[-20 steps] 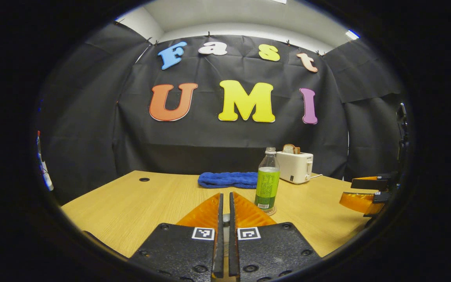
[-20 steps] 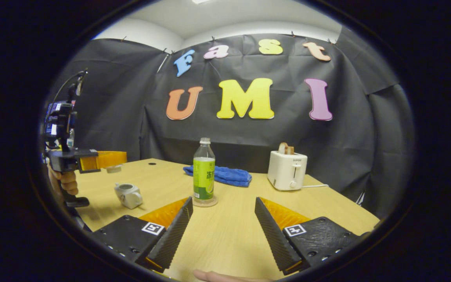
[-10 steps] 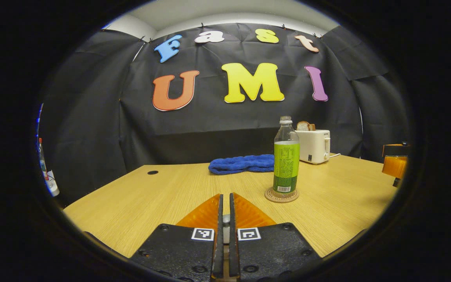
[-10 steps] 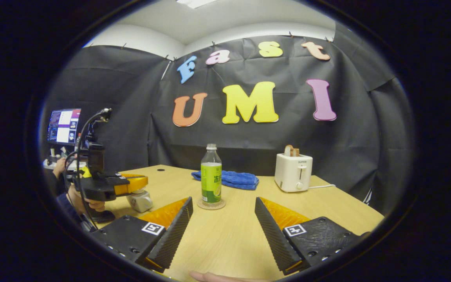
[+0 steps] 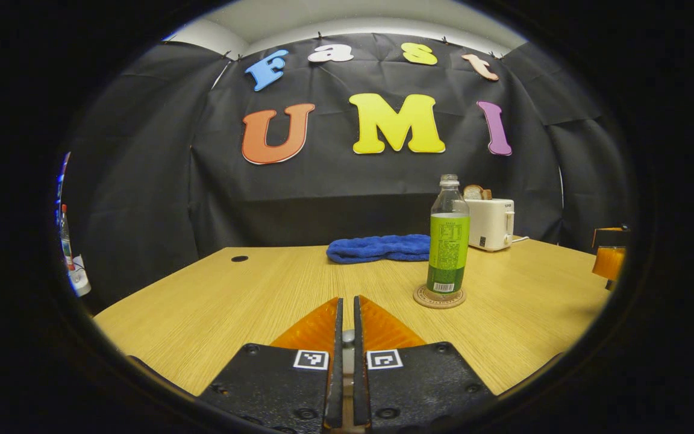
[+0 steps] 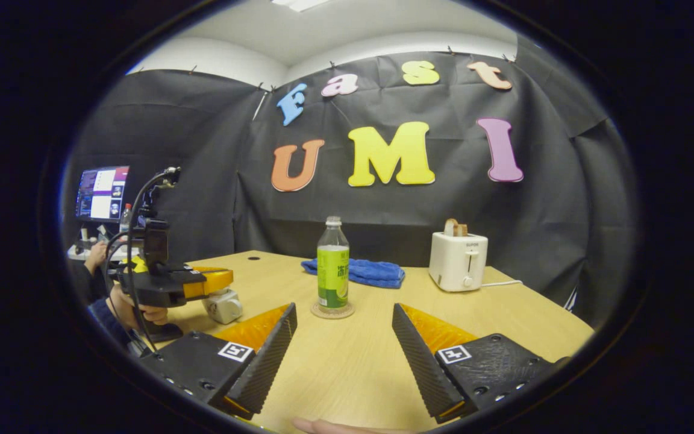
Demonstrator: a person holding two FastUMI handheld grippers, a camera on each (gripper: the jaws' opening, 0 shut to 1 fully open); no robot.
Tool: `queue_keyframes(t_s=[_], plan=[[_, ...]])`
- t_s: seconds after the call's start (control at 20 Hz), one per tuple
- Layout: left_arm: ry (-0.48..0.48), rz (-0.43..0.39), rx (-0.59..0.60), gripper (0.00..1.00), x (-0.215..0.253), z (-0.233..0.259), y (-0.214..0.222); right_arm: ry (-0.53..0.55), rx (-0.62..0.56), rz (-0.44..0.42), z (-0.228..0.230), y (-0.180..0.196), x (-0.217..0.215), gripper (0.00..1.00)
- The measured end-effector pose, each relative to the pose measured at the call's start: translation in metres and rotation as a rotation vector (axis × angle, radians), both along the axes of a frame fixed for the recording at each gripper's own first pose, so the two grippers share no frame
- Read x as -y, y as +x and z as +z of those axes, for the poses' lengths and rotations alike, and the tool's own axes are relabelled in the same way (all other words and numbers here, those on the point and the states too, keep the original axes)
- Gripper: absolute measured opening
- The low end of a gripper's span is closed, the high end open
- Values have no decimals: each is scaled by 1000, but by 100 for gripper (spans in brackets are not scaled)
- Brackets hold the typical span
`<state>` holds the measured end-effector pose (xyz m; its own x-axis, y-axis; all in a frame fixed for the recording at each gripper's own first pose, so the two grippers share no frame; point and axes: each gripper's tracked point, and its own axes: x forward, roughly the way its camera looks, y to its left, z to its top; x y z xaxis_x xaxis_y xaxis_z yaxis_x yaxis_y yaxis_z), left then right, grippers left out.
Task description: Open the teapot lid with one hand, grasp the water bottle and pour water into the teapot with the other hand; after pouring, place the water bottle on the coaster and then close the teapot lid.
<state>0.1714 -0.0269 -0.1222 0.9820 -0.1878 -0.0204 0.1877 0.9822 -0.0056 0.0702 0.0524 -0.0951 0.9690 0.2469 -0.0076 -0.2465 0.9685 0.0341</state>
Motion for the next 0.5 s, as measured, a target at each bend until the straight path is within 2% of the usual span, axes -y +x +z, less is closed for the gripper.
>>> queue_keyframes(t_s=[0.15, 0.35, 0.5], plan=[[2, -6, -8, 11, 5, -1, -2, -4, -4, -2, 0, -1, -1, 95], [18, 20, 3, 28, -2, 11, -9, -15, 9, -13, 5, -6, -2, 95], [-16, -10, 30, 37, 5, 37, -27, -25, 26, -17, 13, -12, -6, 95]])
